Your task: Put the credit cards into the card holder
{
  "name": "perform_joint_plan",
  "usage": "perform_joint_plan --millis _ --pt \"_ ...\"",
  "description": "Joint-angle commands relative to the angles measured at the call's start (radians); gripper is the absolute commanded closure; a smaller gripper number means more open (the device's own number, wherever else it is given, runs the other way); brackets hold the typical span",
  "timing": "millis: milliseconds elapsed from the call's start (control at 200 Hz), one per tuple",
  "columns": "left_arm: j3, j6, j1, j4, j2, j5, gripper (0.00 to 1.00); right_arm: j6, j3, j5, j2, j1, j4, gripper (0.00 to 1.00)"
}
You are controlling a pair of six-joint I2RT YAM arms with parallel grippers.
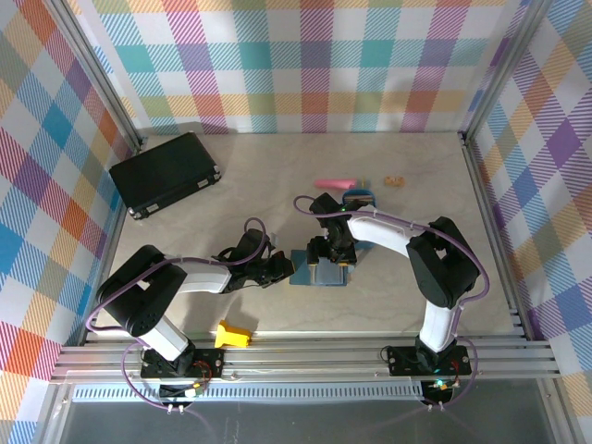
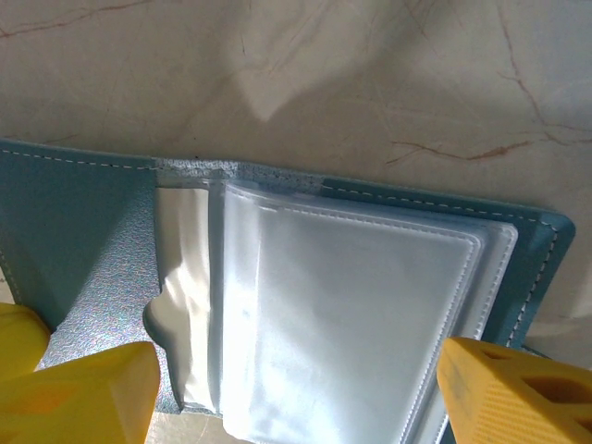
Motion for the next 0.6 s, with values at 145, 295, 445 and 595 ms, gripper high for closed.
perform_joint_plan --millis 145,295,445,595 --pt "-0.011 -0.004 -0.013 0.019 0.014 0.014 1.00 0.012 -0.009 0.010 0.025 0.003 -0.018 0.21" --pt "-0.013 -0.005 -0.013 0.019 0.012 0.013 1.00 0.011 -0.011 -0.004 0.034 0.003 -0.012 0.21" --pt "-0.013 -0.004 -0.013 0.021 0.012 0.013 1.00 0.009 -0.013 -0.026 0.044 0.004 -0.001 0.21" --pt "-0.013 -0.006 -0.013 0.023 0.014 0.014 1.00 0.009 -0.017 -0.042 0.045 0.003 0.007 0.21"
